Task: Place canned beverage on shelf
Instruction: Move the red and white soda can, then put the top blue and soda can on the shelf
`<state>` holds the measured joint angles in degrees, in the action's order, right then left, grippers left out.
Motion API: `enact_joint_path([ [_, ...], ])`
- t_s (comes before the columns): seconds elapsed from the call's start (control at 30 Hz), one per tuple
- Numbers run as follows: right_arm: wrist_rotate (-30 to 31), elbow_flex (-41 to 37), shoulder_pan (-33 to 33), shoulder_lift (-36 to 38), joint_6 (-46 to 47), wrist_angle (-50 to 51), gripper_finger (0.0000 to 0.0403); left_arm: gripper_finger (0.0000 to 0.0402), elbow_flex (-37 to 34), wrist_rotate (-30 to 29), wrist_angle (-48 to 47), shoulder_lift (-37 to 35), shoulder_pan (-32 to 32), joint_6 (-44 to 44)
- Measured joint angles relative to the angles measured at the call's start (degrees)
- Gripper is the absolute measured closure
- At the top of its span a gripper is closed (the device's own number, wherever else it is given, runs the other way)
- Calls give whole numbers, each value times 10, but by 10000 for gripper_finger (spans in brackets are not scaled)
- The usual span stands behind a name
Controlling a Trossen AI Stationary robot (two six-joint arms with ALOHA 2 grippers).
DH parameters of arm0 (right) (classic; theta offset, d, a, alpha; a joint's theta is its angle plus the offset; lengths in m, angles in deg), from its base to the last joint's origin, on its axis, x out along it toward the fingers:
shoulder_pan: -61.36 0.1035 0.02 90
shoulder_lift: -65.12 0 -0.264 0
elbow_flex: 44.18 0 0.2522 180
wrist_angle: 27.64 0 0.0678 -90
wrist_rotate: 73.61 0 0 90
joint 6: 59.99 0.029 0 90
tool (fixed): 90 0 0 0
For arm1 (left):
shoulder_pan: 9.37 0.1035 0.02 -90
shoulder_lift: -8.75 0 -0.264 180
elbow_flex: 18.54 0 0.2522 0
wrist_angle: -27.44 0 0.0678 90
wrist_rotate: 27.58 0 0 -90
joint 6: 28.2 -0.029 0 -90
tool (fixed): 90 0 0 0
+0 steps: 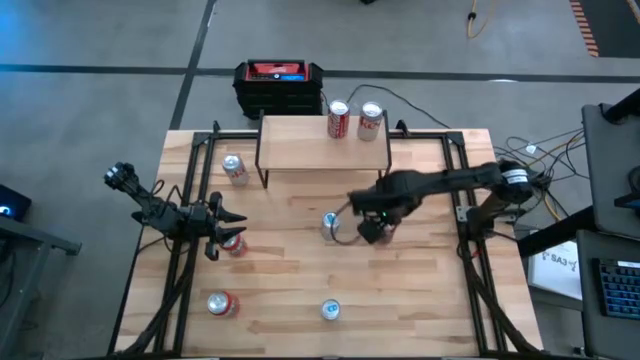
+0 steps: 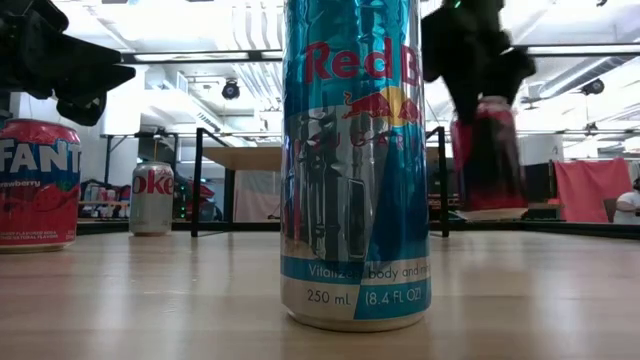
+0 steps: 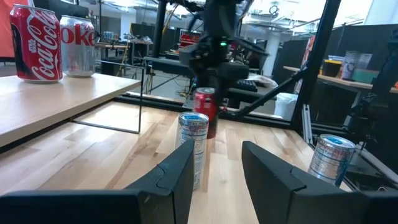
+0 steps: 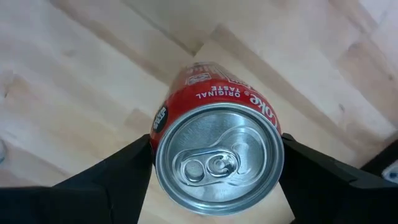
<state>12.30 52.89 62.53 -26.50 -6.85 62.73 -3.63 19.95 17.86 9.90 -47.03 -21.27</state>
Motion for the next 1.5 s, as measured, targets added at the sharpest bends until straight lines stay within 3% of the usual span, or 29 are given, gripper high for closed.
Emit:
enact_joint_path([
  [0.23,-25,0,-63,-27,-73,-26,111,283,0,0,0,0,0,0],
  [0.53,-39,0,-75,-52,-97,-53,109,283,0,0,0,0,0,0],
  [1.07,-20,1,-74,-52,-130,-81,8,283,0,0,0,0,0,0],
  [1.5,-30,51,-70,-18,-175,-42,3,283,0,0,0,0,0,0],
])
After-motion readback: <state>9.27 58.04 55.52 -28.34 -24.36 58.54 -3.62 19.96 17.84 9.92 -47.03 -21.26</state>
